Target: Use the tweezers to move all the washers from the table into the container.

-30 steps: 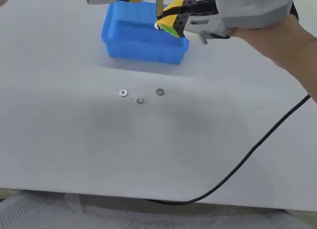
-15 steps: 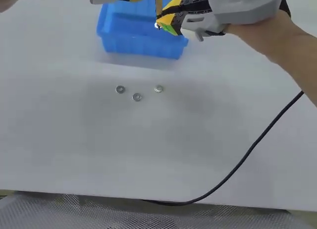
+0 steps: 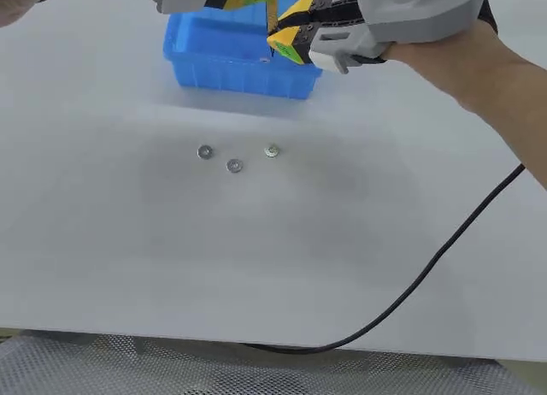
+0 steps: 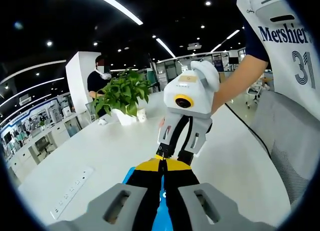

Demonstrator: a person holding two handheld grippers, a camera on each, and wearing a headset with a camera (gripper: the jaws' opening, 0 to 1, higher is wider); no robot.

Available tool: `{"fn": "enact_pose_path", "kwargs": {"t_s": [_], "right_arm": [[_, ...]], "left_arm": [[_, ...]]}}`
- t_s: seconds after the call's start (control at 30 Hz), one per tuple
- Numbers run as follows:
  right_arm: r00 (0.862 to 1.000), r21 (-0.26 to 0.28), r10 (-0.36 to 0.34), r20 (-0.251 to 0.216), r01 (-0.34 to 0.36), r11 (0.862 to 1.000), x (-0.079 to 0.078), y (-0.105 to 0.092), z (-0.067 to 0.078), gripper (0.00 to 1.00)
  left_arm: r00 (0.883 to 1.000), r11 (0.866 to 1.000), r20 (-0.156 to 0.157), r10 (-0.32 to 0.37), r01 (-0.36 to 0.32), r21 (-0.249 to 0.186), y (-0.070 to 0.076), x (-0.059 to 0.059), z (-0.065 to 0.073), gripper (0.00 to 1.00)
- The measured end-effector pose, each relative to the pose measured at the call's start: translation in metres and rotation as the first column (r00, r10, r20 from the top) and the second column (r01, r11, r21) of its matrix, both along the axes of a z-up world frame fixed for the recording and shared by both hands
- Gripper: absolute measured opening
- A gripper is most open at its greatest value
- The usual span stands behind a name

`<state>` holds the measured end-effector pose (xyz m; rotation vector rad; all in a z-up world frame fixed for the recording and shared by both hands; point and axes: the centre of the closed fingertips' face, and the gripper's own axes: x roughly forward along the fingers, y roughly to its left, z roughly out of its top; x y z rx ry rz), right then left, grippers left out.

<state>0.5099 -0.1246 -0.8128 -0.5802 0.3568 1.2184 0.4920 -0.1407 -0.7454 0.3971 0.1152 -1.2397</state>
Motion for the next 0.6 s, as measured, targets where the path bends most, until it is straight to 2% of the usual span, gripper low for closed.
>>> {"fn": "enact_pose_path", "kwargs": {"t_s": [0.4, 0.6], "right_arm": [[1.0, 0.044, 0.024, 0.005, -0.025, 0.999, -0.01, 0.004, 0.017, 0.13], [0.999, 0.034, 0.041, 0.003, -0.041, 0.999, -0.017, 0.004, 0.019, 0.14]], "left_arm": [[0.999, 0.999, 0.024, -0.039, 0.038, 0.035, 0.003, -0.012, 0.017, 0.03], [0.998, 0.998, 0.041, -0.042, 0.04, 0.052, 0.005, -0.017, 0.023, 0.03]]}}
